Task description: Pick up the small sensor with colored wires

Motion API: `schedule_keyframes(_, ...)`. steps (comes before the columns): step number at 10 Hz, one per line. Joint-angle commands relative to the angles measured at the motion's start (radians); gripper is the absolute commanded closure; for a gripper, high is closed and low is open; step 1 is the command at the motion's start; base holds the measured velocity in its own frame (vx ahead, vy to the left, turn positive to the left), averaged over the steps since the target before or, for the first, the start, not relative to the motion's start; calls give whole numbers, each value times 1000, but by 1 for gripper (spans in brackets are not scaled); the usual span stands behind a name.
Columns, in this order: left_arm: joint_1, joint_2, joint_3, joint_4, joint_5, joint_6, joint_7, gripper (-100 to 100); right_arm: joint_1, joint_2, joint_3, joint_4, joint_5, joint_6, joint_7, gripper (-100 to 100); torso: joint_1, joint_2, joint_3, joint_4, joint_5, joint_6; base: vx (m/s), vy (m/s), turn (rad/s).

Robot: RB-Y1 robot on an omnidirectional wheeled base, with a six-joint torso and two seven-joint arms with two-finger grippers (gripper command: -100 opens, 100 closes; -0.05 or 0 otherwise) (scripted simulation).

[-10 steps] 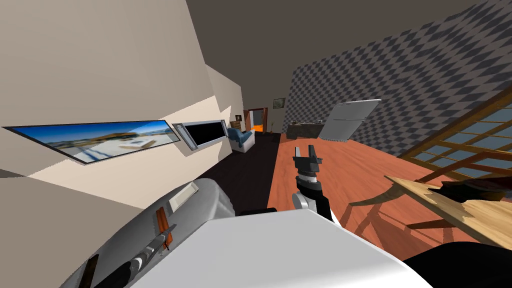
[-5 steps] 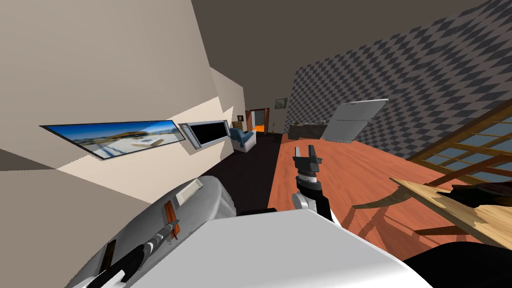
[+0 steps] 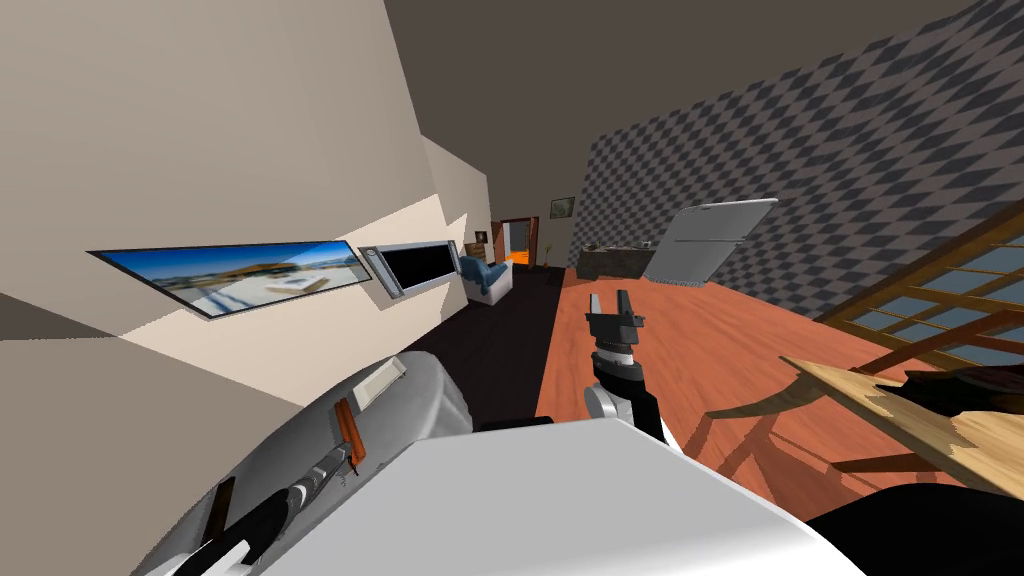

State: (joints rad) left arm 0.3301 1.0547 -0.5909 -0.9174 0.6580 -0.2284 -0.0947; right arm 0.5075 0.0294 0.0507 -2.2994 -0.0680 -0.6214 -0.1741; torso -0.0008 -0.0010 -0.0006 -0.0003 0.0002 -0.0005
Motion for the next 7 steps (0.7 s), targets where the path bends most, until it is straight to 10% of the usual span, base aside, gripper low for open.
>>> schedule_keyframes(1, 37, -20, 26, 21, -20, -37, 10, 100, 0, 0, 0, 0, 0, 0, 0, 0, 0, 0, 0, 0, 0, 0, 30, -16, -159)
schedule_keyframes(7, 171, -72, 114, 77, -79, -146, 51, 100, 0, 0, 0, 0, 0, 0, 0, 0, 4, -4, -3, -1, 4, 1, 50, -11, -109)
